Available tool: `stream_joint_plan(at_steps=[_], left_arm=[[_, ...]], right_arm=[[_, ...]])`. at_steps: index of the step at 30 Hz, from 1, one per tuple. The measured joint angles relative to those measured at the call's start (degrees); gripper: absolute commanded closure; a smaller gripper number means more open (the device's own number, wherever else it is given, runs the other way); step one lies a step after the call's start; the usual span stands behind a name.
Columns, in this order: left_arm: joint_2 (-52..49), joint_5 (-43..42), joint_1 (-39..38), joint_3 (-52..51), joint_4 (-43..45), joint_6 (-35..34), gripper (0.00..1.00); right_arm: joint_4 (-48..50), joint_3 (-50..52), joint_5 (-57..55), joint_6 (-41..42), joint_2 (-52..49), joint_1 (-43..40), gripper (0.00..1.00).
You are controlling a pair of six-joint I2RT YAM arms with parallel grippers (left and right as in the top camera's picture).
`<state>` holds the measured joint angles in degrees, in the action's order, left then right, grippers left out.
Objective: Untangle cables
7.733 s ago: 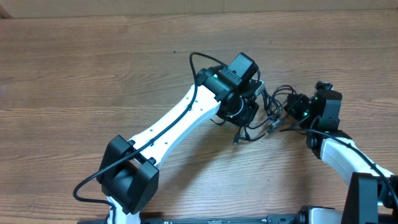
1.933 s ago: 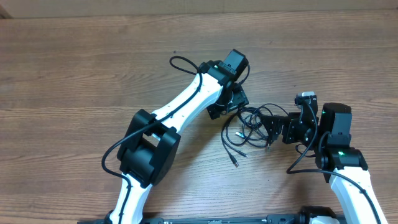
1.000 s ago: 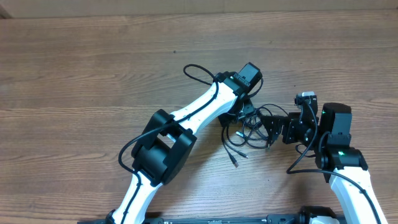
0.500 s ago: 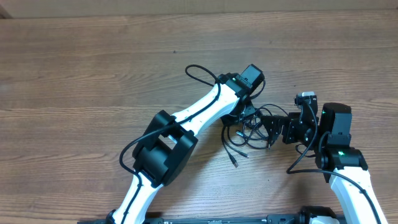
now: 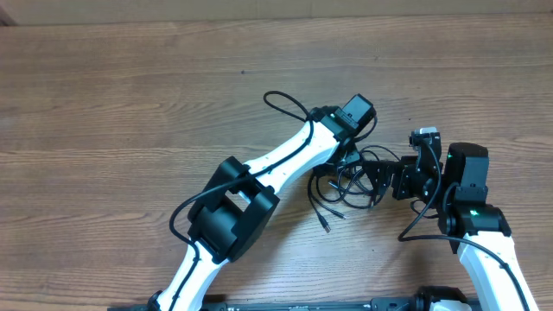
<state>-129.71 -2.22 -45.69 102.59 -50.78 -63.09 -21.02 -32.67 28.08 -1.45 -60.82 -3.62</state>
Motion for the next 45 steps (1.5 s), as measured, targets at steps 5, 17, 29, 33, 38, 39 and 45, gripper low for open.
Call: stream_joint_plan(at_steps=[5,17,29,33,38,39,45], left_arm=[[0.0,1.4,-0.7,0.0,0.6,0.0,0.54],[0.0,1.7,-0.8,0.0,1.1,-0.1,0.96],[0.0,1.9,-0.7,0.0,-1.2,7.5,0.96],[0.6,1.8,0.4,0.0,-1.7,17.1,0.96],[5.6,1.9,2.9,0.0,-1.9,33.7,0.96],[7.3,1.9,3.4,0.0,-1.9,37.6,0.96],[19.7,2.1,6.1,0.0,-2.3,55.9,0.96]], right_arm=[[0.0,0.0,0.0,0.0,0.0,0.0,0.00],[0.0,0.0,0.0,0.0,0.0,0.0,0.00],[-0.9,0.0,0.0,0.0,0.0,0.0,0.00],[-0.5,0.0,0.1,0.0,0.0,0.0,0.07],[4.1,0.0,3.8,0.0,0.0,0.0,0.11],[5.5,0.0,5.3,0.0,0.0,0.0,0.13],[10.0,0.0,12.4,0.0,0.0,0.0,0.17]])
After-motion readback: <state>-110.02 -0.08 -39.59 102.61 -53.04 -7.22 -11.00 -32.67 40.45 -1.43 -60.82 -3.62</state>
